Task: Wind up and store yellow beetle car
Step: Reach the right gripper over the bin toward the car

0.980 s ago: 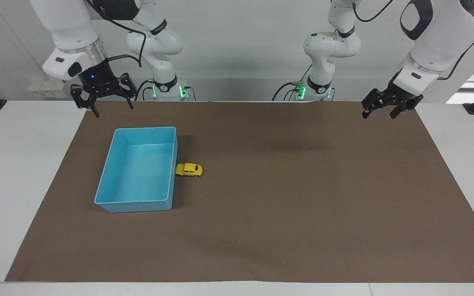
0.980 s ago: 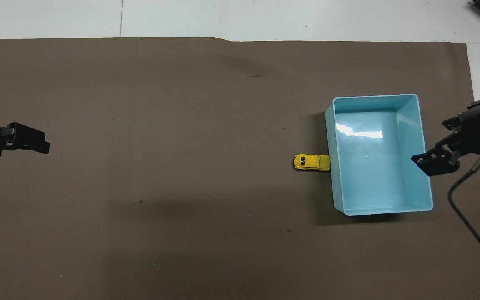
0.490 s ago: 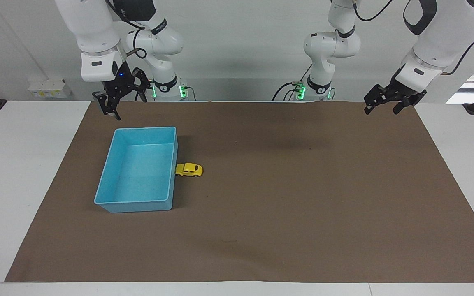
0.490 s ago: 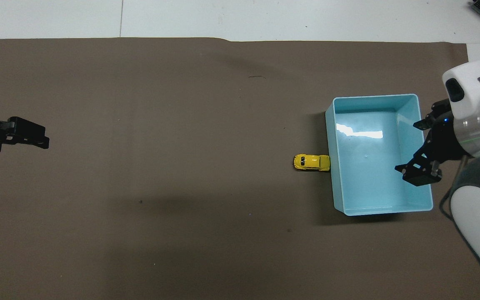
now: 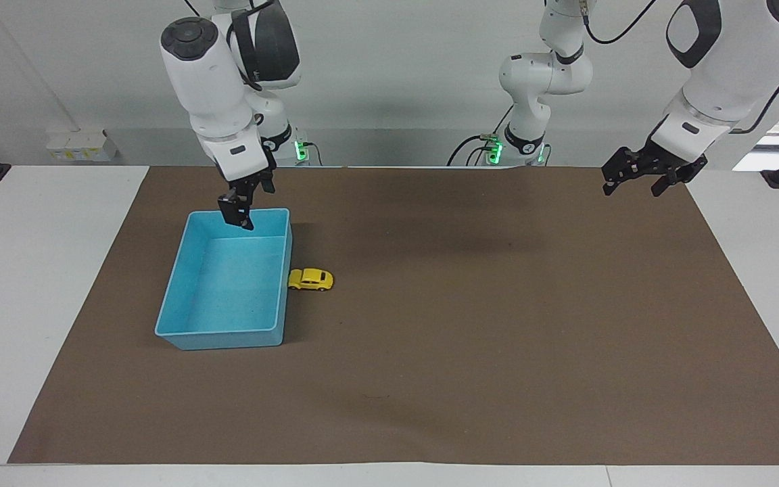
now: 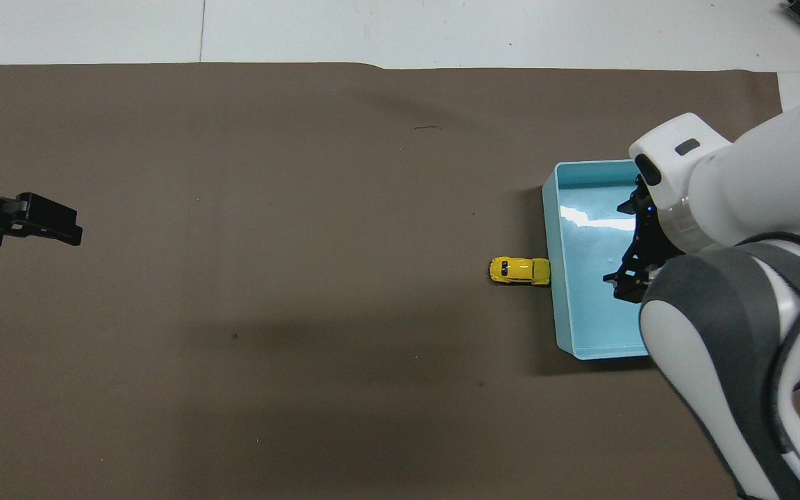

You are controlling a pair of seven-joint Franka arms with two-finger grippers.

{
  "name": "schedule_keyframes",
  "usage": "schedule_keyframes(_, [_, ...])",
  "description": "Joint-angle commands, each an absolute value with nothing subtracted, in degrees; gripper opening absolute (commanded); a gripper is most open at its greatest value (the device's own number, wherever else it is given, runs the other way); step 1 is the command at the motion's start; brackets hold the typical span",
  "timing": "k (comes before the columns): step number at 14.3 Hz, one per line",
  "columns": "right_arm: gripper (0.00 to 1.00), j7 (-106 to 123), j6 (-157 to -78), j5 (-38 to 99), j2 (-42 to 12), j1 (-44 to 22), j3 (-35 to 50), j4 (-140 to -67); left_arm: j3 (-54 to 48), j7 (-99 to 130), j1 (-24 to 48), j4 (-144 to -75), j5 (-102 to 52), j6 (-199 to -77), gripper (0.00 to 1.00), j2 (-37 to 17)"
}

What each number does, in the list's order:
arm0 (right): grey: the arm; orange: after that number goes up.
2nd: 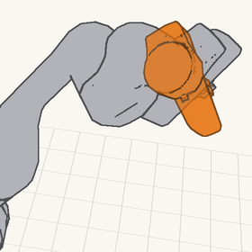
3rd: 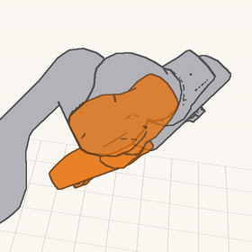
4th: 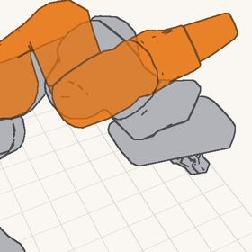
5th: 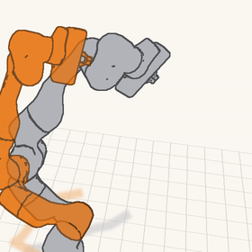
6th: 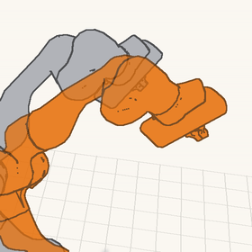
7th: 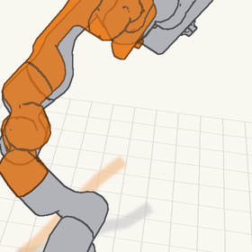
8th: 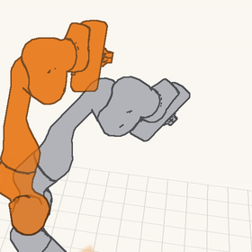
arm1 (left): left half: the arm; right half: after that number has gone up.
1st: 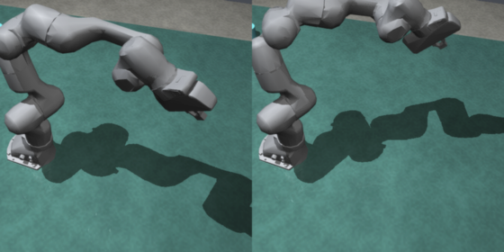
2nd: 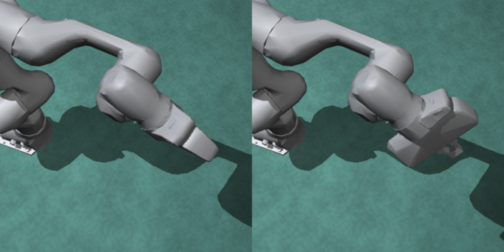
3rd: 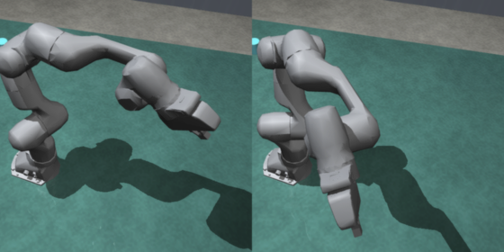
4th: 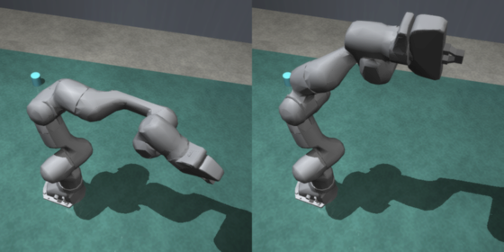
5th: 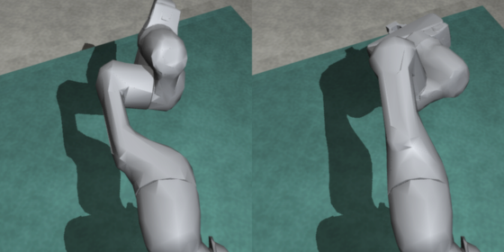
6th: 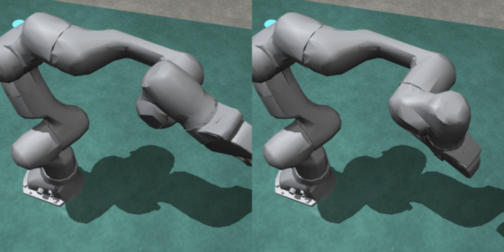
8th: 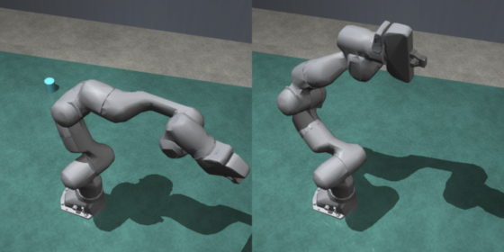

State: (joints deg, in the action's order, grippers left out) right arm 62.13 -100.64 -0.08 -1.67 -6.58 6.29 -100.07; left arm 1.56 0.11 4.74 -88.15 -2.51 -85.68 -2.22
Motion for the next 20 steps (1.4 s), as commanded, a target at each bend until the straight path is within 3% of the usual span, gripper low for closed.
schedule_keyframes(1, [1.00, 63.11, -103.96, -1.76, -3.60, -8.95, 6.33, -101.42, 1.05, -0.88, 3.34, -87.19, -1.32, -85.43, 1.00, -2.29])
schedule_keyframes(7, [1.00, 63.63, -113.28, -1.76, -3.78, -9.23, 6.33, -109.33, 1.05, -0.88, 3.34, -87.19, -1.32, -85.43, 1.00, -2.20])
schedule_keyframes(20, [1.00, 65.04, -127.60, -3.52, -8.79, -10.72, 6.33, -117.50, 1.05, -0.88, 3.34, -87.19, -1.32, -85.43, 1.00, -2.20])
